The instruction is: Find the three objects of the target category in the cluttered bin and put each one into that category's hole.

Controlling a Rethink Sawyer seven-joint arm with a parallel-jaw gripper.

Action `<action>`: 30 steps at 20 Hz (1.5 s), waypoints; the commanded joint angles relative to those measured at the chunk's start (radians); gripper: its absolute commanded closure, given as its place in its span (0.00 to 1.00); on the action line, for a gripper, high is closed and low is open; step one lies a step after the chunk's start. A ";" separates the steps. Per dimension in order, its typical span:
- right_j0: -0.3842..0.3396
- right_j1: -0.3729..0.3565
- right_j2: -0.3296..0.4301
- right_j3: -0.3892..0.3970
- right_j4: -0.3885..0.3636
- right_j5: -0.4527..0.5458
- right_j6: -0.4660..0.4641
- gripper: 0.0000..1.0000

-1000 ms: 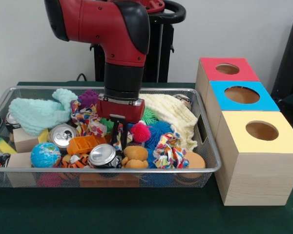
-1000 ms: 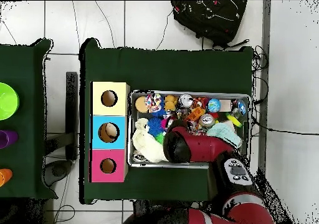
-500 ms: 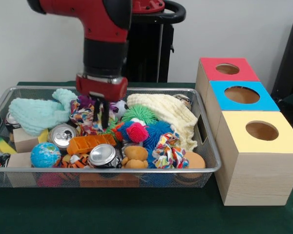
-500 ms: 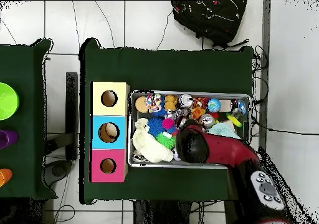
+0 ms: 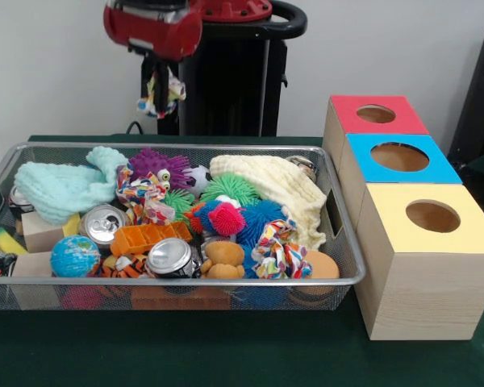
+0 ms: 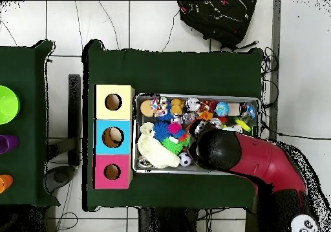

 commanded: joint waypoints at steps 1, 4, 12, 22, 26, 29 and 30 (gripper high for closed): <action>0.095 -0.027 0.023 -0.067 0.072 0.129 0.168 1.00; 0.168 0.017 -0.015 -0.108 0.117 0.120 0.281 1.00; 0.429 0.104 -0.206 -0.167 0.207 0.056 0.548 1.00; 0.725 0.168 -0.376 -0.097 0.305 -0.078 0.806 1.00; 0.767 0.173 -0.384 -0.049 0.317 -0.125 0.826 1.00; 0.782 0.188 -0.384 -0.004 0.318 -0.191 0.841 1.00; 0.791 0.195 -0.390 0.004 0.318 -0.199 0.850 1.00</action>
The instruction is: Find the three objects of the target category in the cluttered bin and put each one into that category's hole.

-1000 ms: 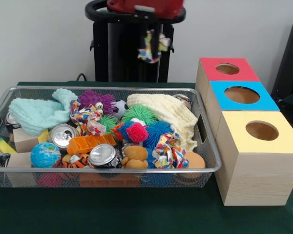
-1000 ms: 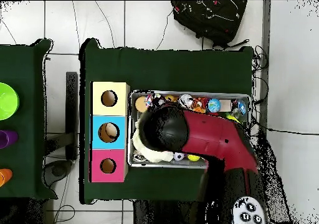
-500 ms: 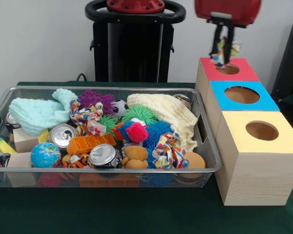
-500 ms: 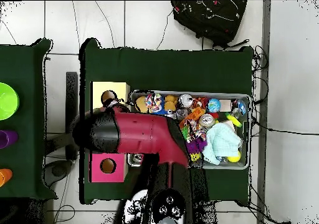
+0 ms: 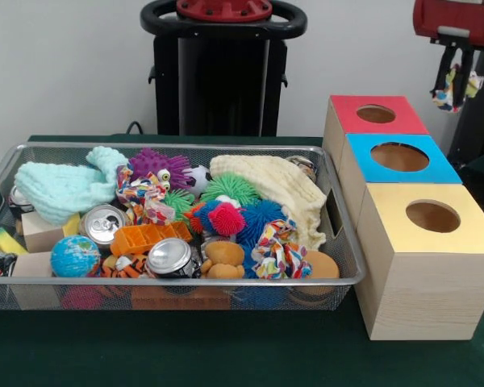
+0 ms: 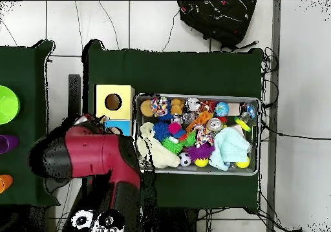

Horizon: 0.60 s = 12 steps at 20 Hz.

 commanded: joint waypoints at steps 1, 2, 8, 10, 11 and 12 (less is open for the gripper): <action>0.026 0.074 -0.067 0.153 0.038 -0.134 0.293 1.00; 0.036 0.081 -0.064 0.170 0.047 -0.158 0.305 1.00; 0.099 0.114 -0.091 0.219 0.076 -0.209 0.301 1.00; 0.107 0.103 -0.080 0.250 0.091 -0.232 0.291 1.00; 0.116 0.098 -0.084 0.257 0.097 -0.229 0.288 1.00; 0.115 0.086 -0.078 0.270 0.105 -0.233 0.280 1.00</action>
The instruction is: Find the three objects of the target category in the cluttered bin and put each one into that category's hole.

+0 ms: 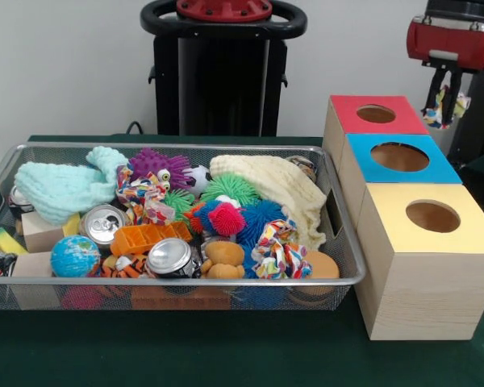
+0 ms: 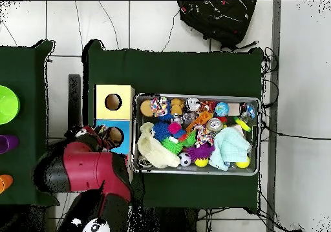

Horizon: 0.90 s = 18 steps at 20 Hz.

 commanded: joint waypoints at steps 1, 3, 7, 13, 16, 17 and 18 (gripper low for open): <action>0.017 0.017 -0.001 0.186 0.066 -0.055 0.248 1.00; 0.019 -0.001 0.003 0.209 0.075 -0.066 0.235 1.00; 0.026 -0.001 0.014 0.250 0.088 -0.116 0.232 1.00; 0.045 0.007 0.039 0.335 0.107 -0.213 0.250 1.00; 0.068 -0.001 0.043 0.366 0.127 -0.228 0.256 1.00; 0.084 -0.005 0.033 0.368 0.134 -0.218 0.256 1.00; 0.094 -0.010 0.029 0.372 0.143 -0.209 0.255 1.00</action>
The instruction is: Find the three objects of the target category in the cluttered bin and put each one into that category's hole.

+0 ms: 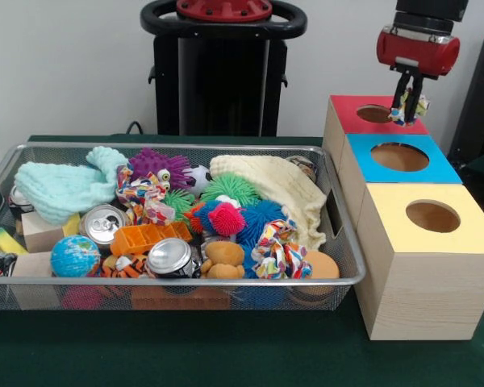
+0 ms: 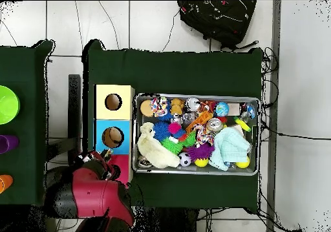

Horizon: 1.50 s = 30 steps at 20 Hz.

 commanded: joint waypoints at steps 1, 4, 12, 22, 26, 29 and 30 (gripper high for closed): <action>0.043 -0.011 0.038 0.153 0.078 -0.047 0.252 1.00; 0.057 -0.031 0.037 0.174 0.094 -0.041 0.242 1.00; -0.070 -0.060 0.105 0.279 0.033 -0.157 0.156 1.00; -0.115 0.102 0.127 0.189 0.052 -0.257 0.143 1.00; -0.068 0.088 0.088 0.130 0.103 -0.147 0.137 1.00; -0.035 0.076 0.045 0.081 0.120 -0.051 0.132 1.00; -0.032 0.072 0.037 0.070 0.122 -0.032 0.131 1.00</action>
